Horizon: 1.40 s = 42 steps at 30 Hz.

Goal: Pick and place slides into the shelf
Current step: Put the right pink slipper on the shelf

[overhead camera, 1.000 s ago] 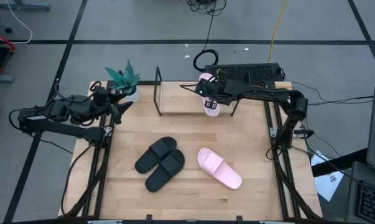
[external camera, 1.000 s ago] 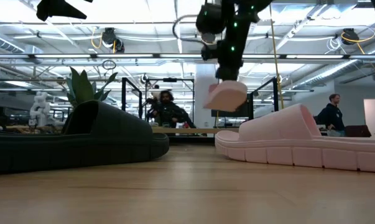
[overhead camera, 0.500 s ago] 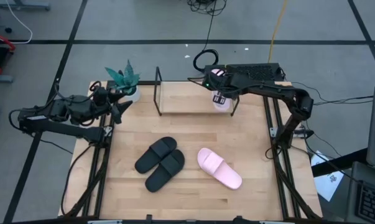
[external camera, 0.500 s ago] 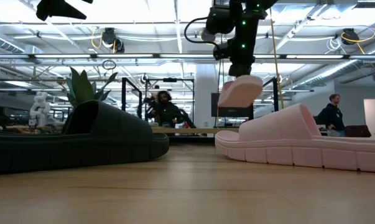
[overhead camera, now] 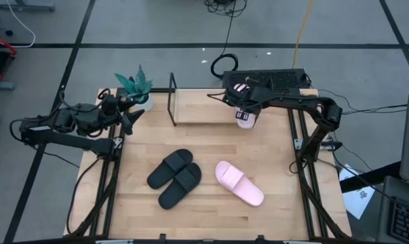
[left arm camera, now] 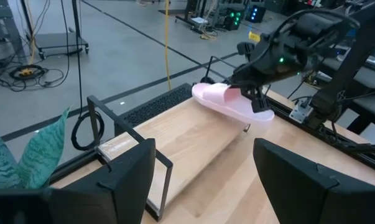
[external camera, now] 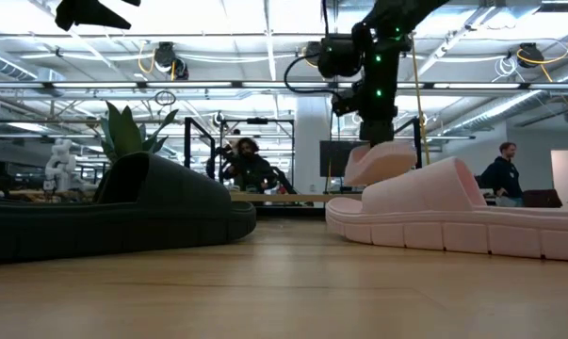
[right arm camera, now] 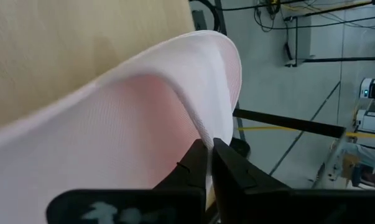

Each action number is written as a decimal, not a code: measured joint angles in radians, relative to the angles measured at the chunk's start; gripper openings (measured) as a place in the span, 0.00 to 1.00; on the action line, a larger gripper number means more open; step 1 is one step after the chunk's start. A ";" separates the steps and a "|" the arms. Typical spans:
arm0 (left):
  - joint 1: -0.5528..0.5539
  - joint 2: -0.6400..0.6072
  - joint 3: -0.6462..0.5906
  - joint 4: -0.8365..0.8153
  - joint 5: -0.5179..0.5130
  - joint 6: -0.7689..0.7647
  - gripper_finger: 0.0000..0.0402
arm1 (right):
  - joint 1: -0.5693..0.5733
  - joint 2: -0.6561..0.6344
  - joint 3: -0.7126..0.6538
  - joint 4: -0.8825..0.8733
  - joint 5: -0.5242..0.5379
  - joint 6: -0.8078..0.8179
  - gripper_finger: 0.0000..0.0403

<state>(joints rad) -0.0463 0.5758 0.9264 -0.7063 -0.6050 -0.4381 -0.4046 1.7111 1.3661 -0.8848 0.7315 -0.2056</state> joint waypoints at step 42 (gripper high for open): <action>0.000 0.000 0.000 0.001 0.000 0.008 0.68 | -0.019 -0.001 -0.141 0.182 0.058 -0.136 0.00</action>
<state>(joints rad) -0.0467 0.5758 0.9264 -0.7058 -0.6052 -0.4299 -0.4235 1.7103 1.2247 -0.7025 0.7898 -0.3414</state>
